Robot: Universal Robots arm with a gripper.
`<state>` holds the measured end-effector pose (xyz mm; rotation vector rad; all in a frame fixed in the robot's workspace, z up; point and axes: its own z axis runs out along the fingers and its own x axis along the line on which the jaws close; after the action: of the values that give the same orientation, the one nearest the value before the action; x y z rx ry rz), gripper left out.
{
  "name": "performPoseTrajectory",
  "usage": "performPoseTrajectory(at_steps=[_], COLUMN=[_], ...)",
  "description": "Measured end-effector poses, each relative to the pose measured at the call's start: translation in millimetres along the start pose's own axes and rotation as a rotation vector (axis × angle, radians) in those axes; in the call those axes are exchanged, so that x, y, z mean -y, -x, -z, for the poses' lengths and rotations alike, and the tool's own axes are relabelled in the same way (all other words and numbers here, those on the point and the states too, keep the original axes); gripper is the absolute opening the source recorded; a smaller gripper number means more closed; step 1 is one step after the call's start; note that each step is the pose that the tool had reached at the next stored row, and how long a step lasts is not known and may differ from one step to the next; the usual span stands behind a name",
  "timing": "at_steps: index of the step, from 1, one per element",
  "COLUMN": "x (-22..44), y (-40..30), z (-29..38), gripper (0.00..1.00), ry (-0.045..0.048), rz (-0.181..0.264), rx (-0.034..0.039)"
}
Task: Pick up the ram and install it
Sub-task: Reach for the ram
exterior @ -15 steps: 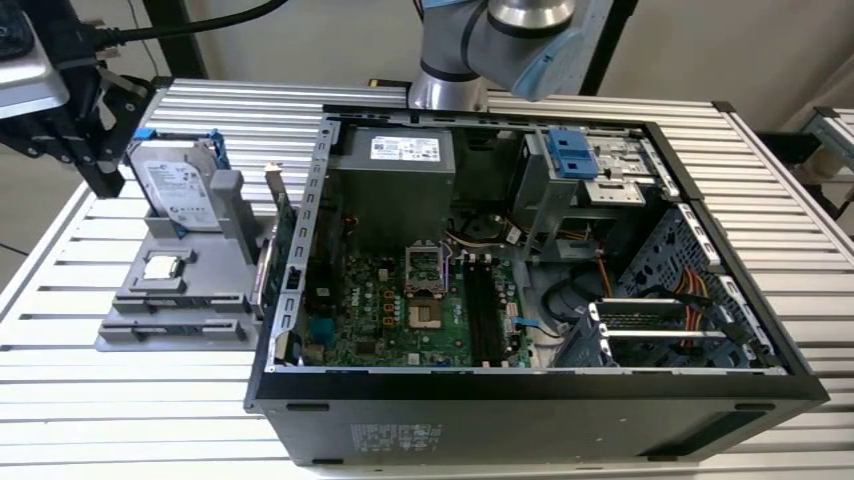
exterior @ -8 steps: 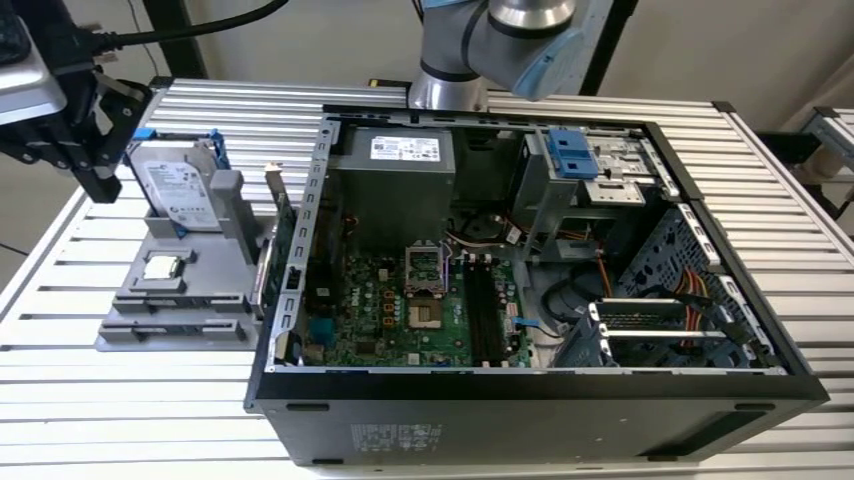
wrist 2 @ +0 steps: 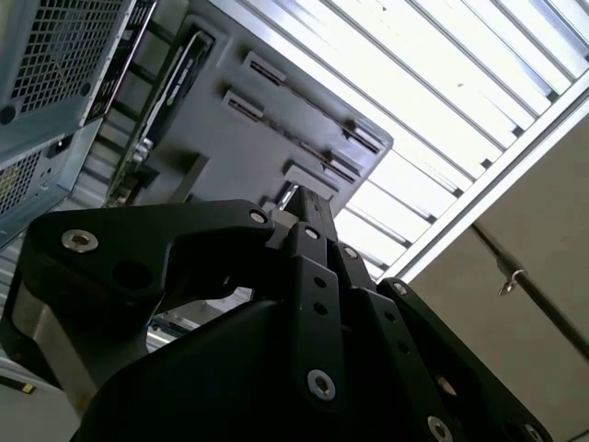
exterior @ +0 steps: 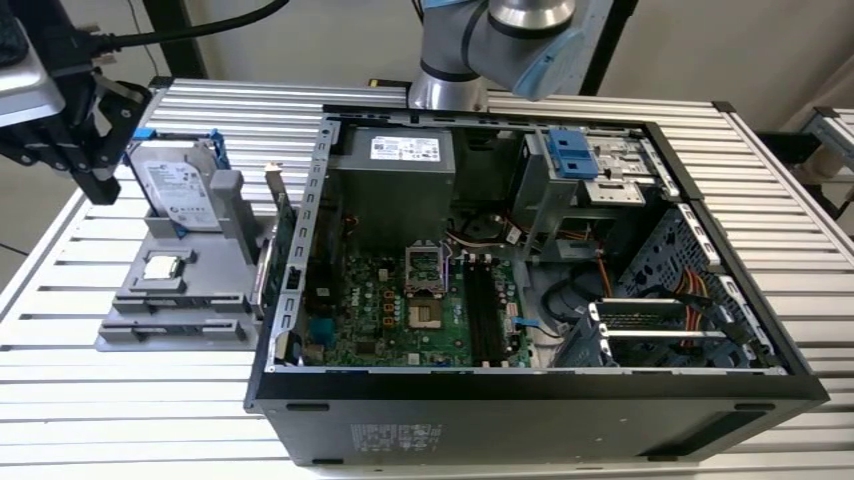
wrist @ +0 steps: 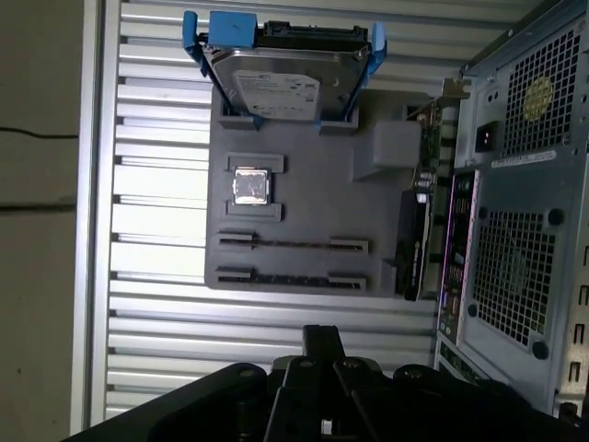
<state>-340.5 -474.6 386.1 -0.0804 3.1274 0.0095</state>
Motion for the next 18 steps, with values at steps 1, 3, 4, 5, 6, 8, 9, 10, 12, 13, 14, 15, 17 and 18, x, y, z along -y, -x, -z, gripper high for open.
performPoseTrajectory(at_steps=[1, 3, 4, 5, 6, 8, 9, 10, 12, 13, 14, 15, 17, 18], x=[0.4, 0.5, 0.6, 0.7, 0.7, 0.8, 0.9, 1.0, 1.0, 1.0, 1.0, 1.0, 1.0, 1.0], y=[0.0, 0.0, 0.0, 0.0, -0.1, -0.1, 0.0, -0.1, -0.1, -0.1, -0.1, -0.1, -0.1, -0.1], z=[0.0, 0.0, 0.0, 0.0, 0.0, 0.0, 0.0, 0.0, 0.0, 0.0, 0.0, 0.0, 0.0, 0.0], gripper=[0.0, 0.0, 0.0, 0.0, 0.0, 0.0, 0.0, 0.0, 0.0, 0.0, 0.0, 0.0, 0.0, 0.0], ry=[0.0, 0.0, 0.0, 0.0, 0.0, 0.0, 0.0, 0.0, 0.0, 0.0, 0.0001, 0.0002, 0.0004, 0.0005], rz=[0.0, 0.0, 0.0, 0.0, 0.0, 0.0, 0.0, 0.0, 0.001, 0.004, 0.01, 0.016, 0.031, 0.038], rx=[0.0, 0.0, 0.0, 0.0, 0.0, 0.0, 0.0, 0.0, 0.0, 0.0, 0.0, -0.0001, -0.0001, -0.0002])
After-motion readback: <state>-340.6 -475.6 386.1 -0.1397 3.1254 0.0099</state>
